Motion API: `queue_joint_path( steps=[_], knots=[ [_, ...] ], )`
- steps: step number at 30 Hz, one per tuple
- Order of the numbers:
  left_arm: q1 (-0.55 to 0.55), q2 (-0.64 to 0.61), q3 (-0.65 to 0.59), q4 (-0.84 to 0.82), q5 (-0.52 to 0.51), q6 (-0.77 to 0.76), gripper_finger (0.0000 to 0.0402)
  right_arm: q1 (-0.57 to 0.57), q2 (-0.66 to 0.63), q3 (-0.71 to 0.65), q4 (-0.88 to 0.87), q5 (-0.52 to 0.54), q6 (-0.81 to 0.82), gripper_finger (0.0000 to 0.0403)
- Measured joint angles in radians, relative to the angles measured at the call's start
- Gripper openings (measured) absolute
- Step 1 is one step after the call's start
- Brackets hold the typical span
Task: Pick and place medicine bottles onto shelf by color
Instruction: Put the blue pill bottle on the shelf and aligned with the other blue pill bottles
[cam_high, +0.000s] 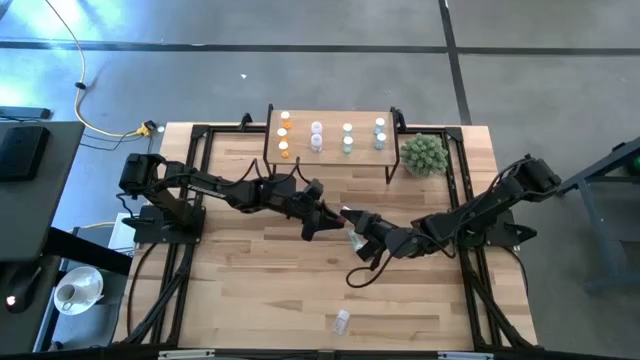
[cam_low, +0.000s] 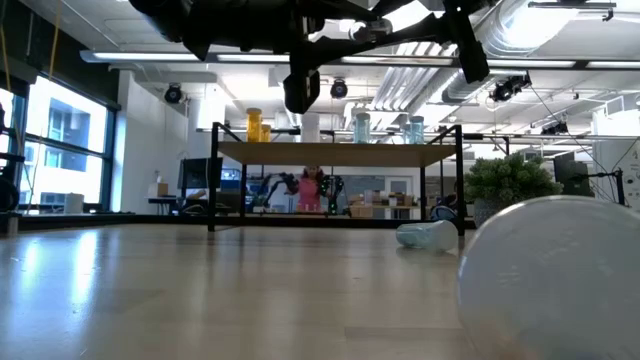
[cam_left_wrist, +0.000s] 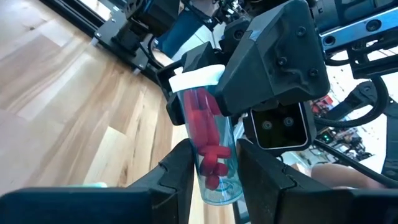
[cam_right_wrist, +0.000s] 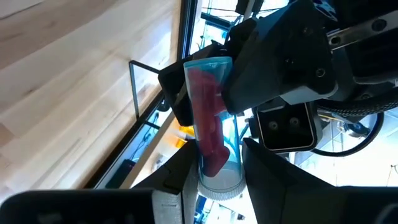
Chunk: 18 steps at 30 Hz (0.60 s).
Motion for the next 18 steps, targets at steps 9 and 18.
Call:
queue_joint_path(
  steps=[9, 18],
  knots=[
    [0.002, 0.000, 0.000, 0.011, -0.003, -0.010, 0.0097, 0.000, 0.002, 0.000, 0.004, 0.041, 0.062, 0.0106],
    [0.049, 0.000, 0.000, 0.014, 0.002, 0.019, 0.0097, -0.002, 0.002, 0.002, 0.017, 0.065, 0.189, 0.0179]
  ],
)
